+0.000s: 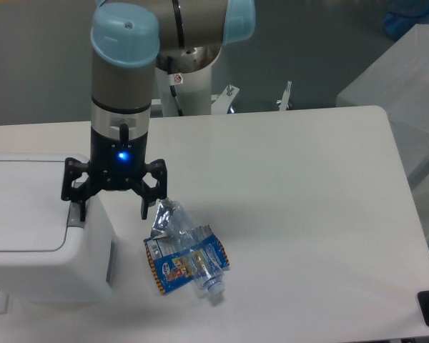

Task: Open the trash can
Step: 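Push the lid edge to swing the bin lid open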

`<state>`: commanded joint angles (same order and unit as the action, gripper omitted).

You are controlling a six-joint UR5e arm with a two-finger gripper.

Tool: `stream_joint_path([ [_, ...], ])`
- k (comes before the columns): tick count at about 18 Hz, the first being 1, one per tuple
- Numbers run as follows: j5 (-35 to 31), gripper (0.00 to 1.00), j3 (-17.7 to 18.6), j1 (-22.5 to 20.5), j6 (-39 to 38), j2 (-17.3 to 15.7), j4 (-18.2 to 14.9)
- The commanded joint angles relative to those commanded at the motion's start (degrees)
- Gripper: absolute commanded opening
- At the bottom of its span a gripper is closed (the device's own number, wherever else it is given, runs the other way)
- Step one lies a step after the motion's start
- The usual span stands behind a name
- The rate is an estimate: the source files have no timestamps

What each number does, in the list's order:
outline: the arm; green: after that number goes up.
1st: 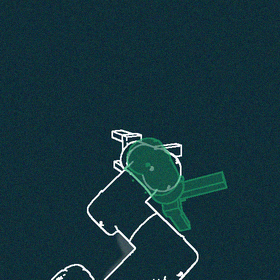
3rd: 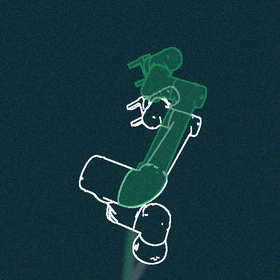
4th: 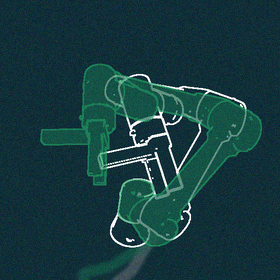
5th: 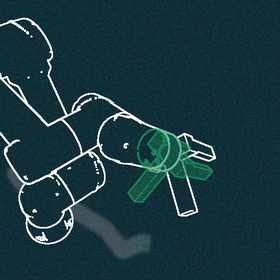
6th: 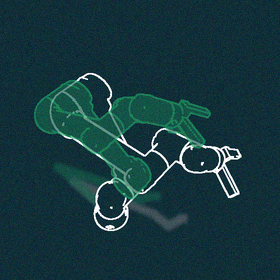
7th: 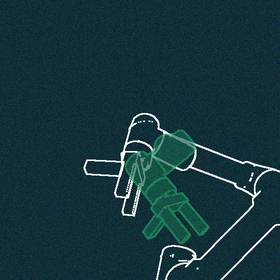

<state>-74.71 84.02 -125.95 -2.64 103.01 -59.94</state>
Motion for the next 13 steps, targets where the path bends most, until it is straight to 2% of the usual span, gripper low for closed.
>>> stream_joint_path([
  [10, -0.09, 1.0, 0.0, 0.0, 0.0, 0.18, 0.0],
  [13, -0.09, 1.0, -0.96, 0.0, 0.09, 0.18, -0.09],
])
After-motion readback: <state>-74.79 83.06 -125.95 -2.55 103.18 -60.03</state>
